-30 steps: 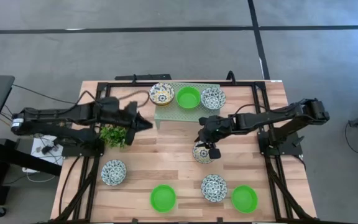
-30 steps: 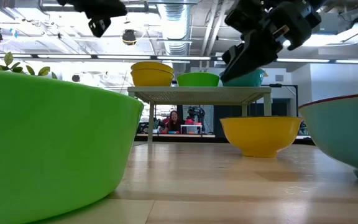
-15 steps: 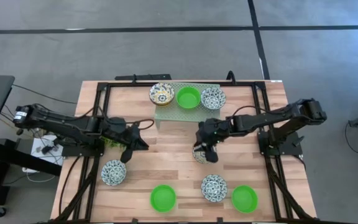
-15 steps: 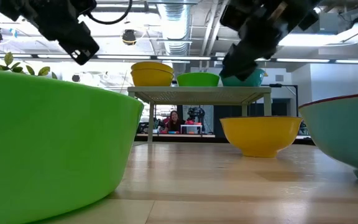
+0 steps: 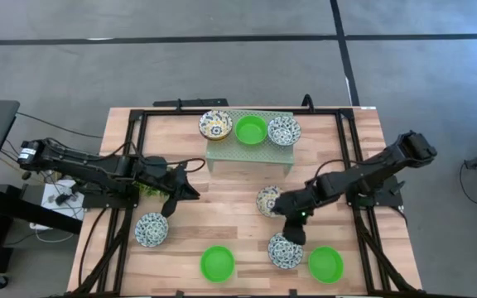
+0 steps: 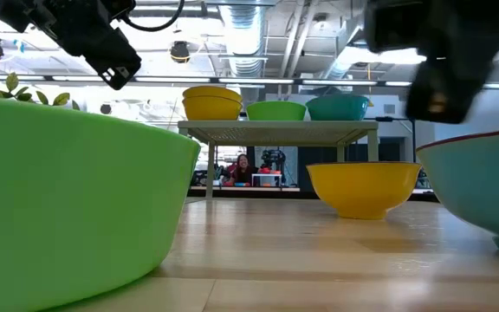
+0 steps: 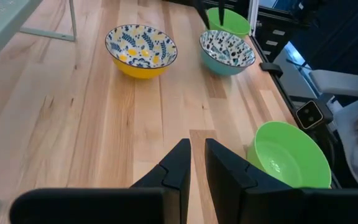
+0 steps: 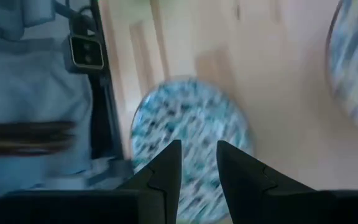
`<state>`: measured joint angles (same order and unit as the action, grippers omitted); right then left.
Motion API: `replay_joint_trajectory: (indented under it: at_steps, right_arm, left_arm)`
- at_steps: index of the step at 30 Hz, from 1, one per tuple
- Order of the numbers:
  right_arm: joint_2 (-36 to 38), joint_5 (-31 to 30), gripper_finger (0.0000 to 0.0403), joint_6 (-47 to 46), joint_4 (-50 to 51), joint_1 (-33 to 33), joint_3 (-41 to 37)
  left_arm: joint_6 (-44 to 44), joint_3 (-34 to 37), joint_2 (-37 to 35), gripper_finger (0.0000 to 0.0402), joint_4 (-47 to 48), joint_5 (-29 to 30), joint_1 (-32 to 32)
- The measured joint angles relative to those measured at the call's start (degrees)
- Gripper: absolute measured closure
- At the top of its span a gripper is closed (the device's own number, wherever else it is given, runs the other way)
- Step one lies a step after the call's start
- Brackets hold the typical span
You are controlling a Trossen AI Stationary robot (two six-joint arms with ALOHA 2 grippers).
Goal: Pick & Place Mini bowls
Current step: Stack the bottom blue bowl on the blue bowl on the shelf
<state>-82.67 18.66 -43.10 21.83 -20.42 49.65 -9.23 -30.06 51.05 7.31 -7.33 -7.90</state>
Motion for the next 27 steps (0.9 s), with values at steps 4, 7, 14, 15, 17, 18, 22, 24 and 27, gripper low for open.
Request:
replay_joint_trajectory:
  at_steps: [4, 7, 14, 15, 17, 18, 22, 24, 27]
  right_arm:
    - [0.0, 1.1, 0.0305, -11.4, 3.0, -3.0, 0.0]
    - [0.0, 1.0, 0.0305, -14.0, 5.6, -4.1, 0.0]
    - [-0.1, -3.8, 0.0305, -13.3, 8.0, -4.2, 0.0]
    - [-0.1, -4.8, 0.0305, -12.7, 8.1, -4.2, 0.0]
    - [-0.1, -6.2, 0.0305, -12.0, 8.4, -4.2, 0.0]
    - [-0.1, -6.8, 0.0305, -12.1, 8.6, -4.2, 0.0]
    - [-0.1, -8.9, 0.0305, -12.0, 9.4, -4.2, -0.3]
    - [-0.1, -9.4, 0.0305, -12.0, 9.3, -4.4, -1.1]
    - [-0.1, -9.4, 0.0305, -12.0, 9.6, -4.7, -2.2]
  left_arm:
    - [0.0, 0.0, 0.0, 0.0353, -0.1, 0.0, 0.0]
    - [0.0, 0.0, 0.0, 0.0353, -0.3, 0.0, 0.0]
    - [0.0, 0.0, 0.0, 0.0353, -0.4, 0.0, 0.0]
    - [0.0, 0.0, 0.0, 0.0353, -0.4, 0.0, 0.0]
    - [0.0, 0.0, 0.0, 0.0353, -0.5, 0.0, 0.0]
    - [0.0, 0.0, 0.0, 0.0353, -0.5, 0.0, 0.0]
    - [0.0, 0.0, 0.0, 0.0353, -0.5, 0.0, 0.0]
    - [0.0, 0.0, 0.0, 0.0353, -0.5, 0.0, 0.0]
    - [0.0, 0.0, 0.0, 0.0353, -0.5, 0.0, 0.0]
